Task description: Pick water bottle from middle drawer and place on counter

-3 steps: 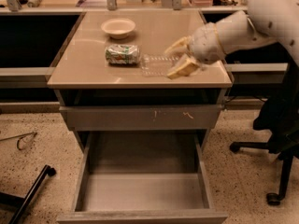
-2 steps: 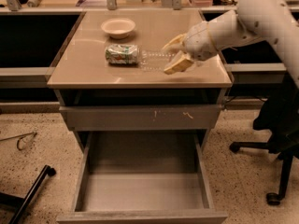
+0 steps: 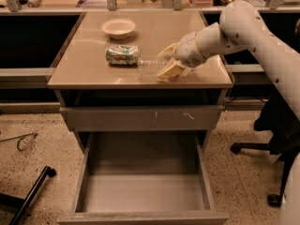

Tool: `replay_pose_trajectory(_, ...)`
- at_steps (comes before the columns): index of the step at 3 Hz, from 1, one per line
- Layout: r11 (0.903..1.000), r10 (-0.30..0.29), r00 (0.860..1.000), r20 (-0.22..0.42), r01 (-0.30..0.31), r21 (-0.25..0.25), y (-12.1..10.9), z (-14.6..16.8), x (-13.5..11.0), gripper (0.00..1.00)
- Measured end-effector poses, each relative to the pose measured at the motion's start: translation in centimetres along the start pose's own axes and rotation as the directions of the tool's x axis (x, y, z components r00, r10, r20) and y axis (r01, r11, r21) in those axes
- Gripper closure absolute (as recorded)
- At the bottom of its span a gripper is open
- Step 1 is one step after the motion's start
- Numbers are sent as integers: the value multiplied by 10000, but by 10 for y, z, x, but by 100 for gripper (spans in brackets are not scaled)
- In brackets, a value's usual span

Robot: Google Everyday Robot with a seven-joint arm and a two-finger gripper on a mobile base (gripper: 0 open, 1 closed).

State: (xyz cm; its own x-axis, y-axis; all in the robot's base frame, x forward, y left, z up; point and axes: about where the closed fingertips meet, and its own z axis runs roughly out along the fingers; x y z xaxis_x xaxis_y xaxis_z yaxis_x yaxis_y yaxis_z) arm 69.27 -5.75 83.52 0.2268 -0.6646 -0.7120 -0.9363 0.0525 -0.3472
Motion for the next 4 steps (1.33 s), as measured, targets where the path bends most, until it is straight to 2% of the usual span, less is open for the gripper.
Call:
replay_pose_trajectory(1, 10000, 0, 10000, 0, 0, 0, -1, -2, -2, 81)
replay_pose_trajectory(4, 10000, 0, 10000, 1, 0, -2, -1, -2, -2, 12)
